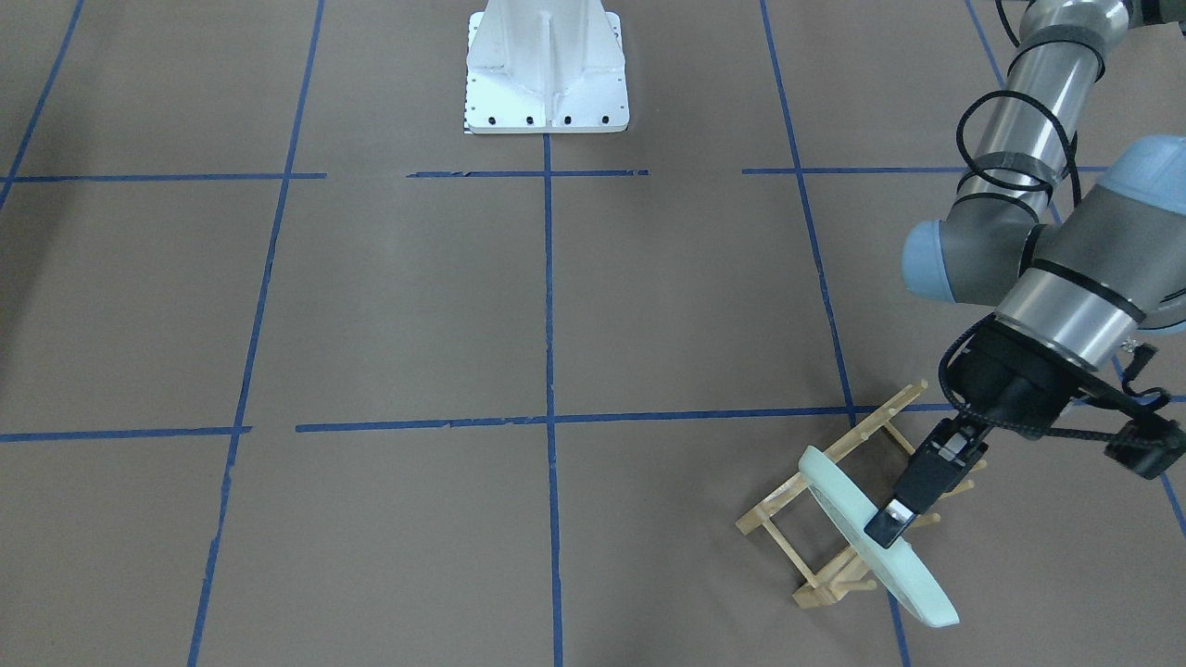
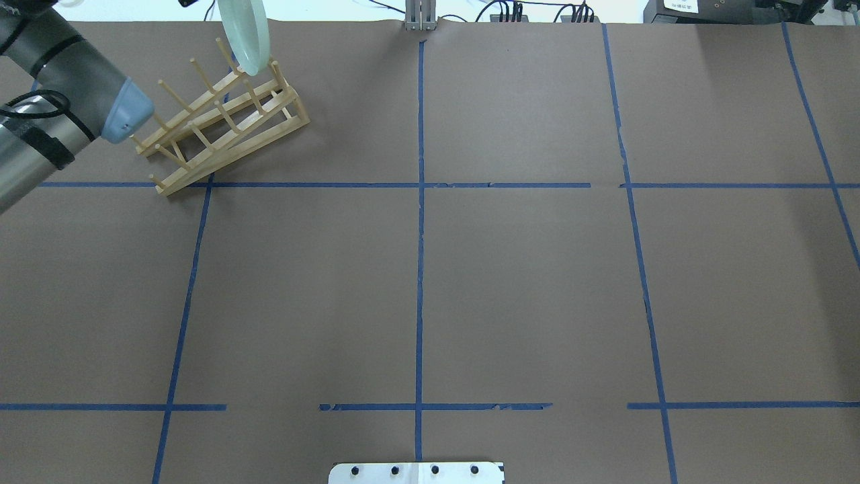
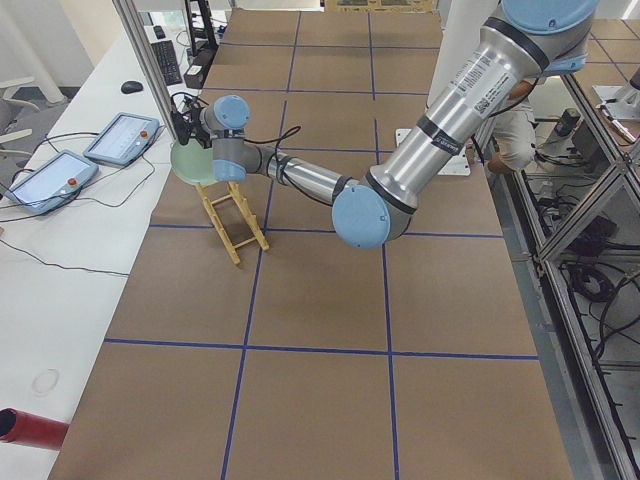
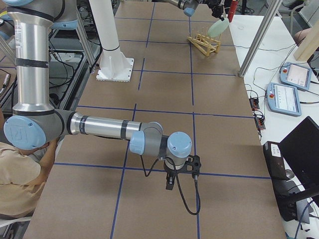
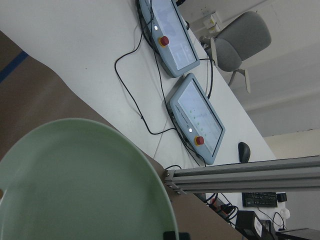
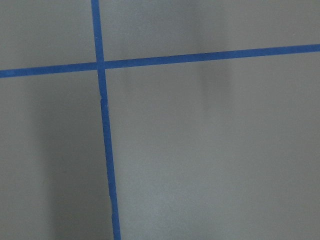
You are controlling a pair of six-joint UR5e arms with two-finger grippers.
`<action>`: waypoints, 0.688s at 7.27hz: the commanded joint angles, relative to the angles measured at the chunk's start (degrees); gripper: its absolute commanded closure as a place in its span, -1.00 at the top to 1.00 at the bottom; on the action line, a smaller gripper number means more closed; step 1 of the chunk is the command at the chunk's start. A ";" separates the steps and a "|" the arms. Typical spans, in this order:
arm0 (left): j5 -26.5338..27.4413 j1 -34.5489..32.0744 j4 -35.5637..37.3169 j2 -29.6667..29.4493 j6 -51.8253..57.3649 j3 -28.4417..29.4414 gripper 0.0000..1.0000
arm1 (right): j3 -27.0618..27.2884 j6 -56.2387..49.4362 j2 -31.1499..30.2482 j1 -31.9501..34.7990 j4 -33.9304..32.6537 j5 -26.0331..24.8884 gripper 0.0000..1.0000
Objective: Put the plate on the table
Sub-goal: 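Close the left gripper on the plate rim and lift it from the rack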
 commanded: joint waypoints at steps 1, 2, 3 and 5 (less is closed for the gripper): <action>-0.12 -2.85 5.62 0.43 -0.23 -9.88 -1.00 | 0.00 0.00 0.00 0.00 0.00 0.00 1.00; -0.29 -2.86 11.49 0.60 -0.32 -15.66 -1.00 | 0.00 0.00 0.00 0.00 0.00 0.00 1.00; -0.29 -2.33 23.29 1.47 -0.32 -23.90 -1.00 | 0.00 0.00 0.00 0.00 0.00 0.00 1.00; -0.99 2.03 41.80 1.13 -0.06 -32.13 -1.00 | 0.00 0.00 0.00 0.00 0.00 0.00 1.00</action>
